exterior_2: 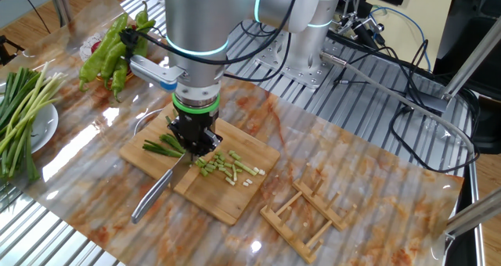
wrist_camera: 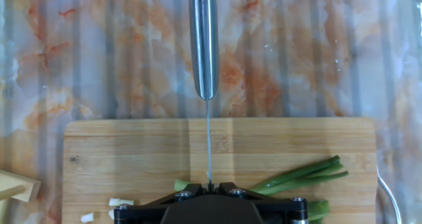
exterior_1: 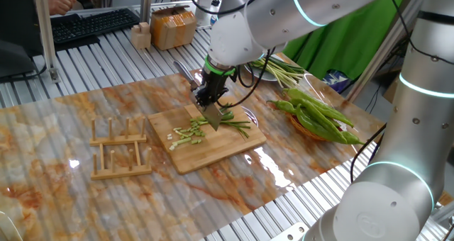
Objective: Chop the green garlic
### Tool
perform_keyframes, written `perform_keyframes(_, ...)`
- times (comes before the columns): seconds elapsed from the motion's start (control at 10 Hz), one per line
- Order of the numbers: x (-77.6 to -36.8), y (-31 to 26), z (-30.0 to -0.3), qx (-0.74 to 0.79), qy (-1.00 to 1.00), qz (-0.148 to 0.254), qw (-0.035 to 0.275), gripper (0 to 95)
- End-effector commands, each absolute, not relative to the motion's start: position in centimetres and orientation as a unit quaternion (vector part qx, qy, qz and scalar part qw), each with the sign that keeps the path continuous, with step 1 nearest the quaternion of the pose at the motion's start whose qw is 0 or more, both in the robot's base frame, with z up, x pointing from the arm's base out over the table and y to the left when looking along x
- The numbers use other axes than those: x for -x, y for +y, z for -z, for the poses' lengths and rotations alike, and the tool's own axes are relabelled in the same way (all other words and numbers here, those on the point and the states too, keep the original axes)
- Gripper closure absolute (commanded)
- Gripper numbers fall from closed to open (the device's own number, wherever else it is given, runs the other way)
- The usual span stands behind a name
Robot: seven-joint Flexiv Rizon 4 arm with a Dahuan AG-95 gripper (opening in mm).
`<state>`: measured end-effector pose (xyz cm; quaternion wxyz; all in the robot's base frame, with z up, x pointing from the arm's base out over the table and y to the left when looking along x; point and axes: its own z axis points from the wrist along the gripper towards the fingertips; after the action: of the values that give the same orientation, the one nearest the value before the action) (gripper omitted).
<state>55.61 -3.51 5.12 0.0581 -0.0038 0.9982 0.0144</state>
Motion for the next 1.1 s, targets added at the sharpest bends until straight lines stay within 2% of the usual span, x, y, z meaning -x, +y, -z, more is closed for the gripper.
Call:
perform_keyframes(0.1, -55.3, -3.4, -3.6, 0.004, 0.997, -0.015, 0.075, 95.0)
perform_keyframes(0.4, -55.3, -3.3, -2.8, 0.002, 0.997, -0.018, 0.072, 95.0)
perform_keyframes(1.0, -55.4, -3.1, -3.9, -0.013, 0.997, -0.033, 0.062, 95.0)
perform_keyframes(1.1, -55.3, -3.0, -3.7, -0.012, 0.997, -0.033, 0.069, 95.0)
